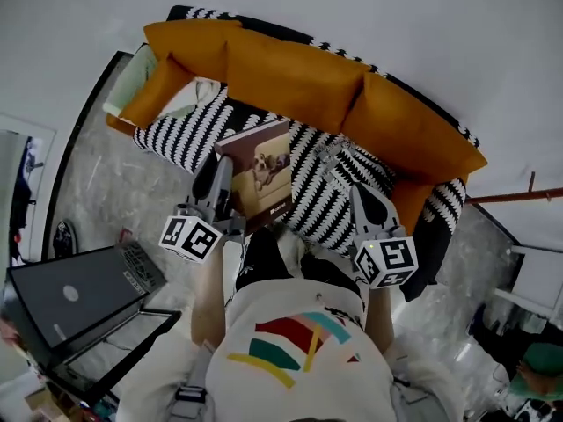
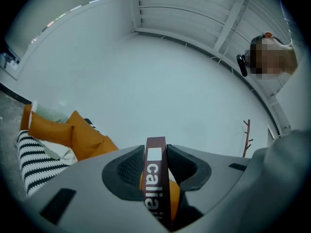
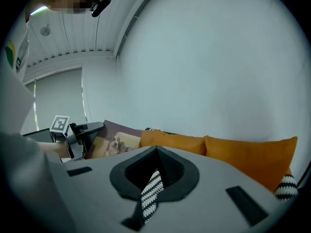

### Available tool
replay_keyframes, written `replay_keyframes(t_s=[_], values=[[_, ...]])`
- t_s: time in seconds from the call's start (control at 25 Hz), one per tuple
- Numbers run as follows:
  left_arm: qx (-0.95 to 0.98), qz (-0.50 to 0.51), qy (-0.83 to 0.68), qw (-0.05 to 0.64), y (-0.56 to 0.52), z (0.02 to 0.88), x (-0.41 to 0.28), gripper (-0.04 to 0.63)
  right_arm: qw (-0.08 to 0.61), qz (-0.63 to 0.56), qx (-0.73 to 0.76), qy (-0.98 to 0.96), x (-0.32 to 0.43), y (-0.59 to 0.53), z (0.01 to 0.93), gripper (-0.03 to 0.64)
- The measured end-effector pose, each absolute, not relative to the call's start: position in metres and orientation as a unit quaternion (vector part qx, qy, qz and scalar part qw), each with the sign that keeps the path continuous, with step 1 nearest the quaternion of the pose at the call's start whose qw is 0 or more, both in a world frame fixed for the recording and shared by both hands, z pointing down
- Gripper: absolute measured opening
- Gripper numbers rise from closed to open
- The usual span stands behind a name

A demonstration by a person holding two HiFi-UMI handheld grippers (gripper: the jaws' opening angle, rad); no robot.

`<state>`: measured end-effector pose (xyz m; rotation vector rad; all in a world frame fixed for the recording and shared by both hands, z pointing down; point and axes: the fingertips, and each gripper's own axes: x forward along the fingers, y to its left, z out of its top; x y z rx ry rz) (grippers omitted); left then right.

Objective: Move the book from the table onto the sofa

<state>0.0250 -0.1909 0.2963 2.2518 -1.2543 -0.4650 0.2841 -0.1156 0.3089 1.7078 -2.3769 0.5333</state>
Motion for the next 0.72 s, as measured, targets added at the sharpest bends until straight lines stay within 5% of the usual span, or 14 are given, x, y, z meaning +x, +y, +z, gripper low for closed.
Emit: replay_keyframes(t_s=[0.48,0.72], values=[[0.823,-0.143,-0.443,0.327,-0.361,0.380,-0.128,0.149,0.157,0.235,0.515,-0.809,0.072,-0.293,0.360,0.008],[0.835,-0.085,-0.415,0.351,-0.400,0.422,-0.146,0.149,0.166,0.238,0.499,-0.816,0.015,-0.328,0.364,0.008]])
